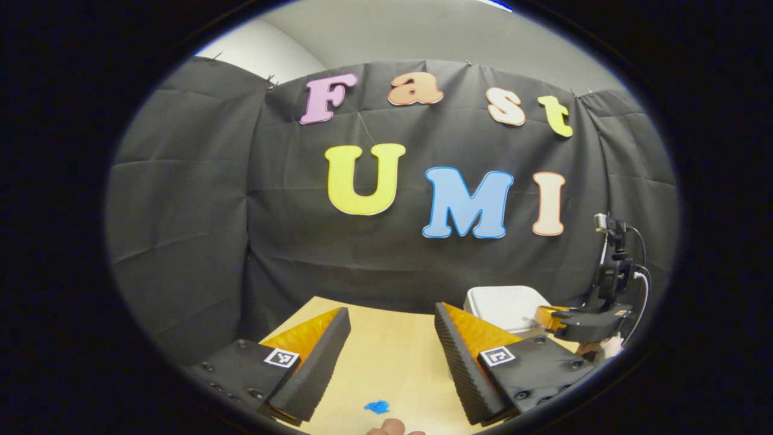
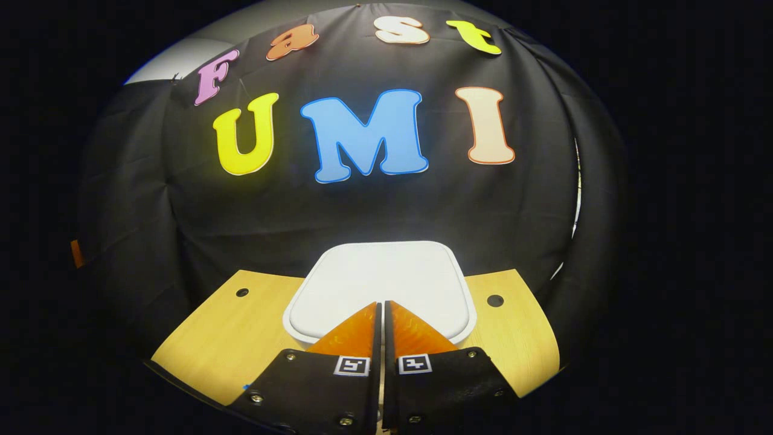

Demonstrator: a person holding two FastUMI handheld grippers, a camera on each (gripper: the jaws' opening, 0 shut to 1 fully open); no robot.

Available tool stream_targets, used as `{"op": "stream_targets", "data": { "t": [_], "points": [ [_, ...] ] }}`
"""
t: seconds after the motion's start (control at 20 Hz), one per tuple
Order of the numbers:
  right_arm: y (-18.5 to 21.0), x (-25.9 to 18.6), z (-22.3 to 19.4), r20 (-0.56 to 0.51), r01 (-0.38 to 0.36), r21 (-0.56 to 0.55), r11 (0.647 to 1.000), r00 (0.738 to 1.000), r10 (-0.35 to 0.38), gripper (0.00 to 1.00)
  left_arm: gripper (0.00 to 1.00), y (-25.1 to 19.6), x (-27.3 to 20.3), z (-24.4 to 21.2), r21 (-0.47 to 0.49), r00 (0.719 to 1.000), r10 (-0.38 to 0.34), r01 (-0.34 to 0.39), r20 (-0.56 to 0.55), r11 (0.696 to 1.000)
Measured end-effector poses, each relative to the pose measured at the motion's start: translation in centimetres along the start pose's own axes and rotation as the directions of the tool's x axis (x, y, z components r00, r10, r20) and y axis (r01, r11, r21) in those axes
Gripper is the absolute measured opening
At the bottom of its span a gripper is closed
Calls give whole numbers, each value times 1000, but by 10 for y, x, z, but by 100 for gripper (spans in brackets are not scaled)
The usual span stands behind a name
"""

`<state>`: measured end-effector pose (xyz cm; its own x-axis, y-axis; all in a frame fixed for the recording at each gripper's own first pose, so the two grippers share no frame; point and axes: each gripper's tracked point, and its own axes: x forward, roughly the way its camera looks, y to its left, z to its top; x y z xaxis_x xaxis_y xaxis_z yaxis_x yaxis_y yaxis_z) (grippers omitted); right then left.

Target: Press the lid of the desktop garbage bin to open it, pick up the crumpled paper on the desktop and throw it into the bin, then pick up the pop can on the desktop and drop it into the bin, and finally close the garbage bin lid.

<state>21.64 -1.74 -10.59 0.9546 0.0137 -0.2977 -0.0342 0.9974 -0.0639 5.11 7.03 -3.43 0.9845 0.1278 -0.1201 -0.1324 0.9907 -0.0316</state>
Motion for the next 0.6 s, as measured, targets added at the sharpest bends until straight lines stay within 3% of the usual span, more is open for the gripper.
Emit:
{"op": "stream_targets", "data": {
  "t": [0.6],
  "points": [
    [0, 18, -12, -27, 21, -12, 1000, 999, -21, 3, 96, 3, 5, -3, -7, 1000, -6, 6, -3, 1000]
  ]
}}
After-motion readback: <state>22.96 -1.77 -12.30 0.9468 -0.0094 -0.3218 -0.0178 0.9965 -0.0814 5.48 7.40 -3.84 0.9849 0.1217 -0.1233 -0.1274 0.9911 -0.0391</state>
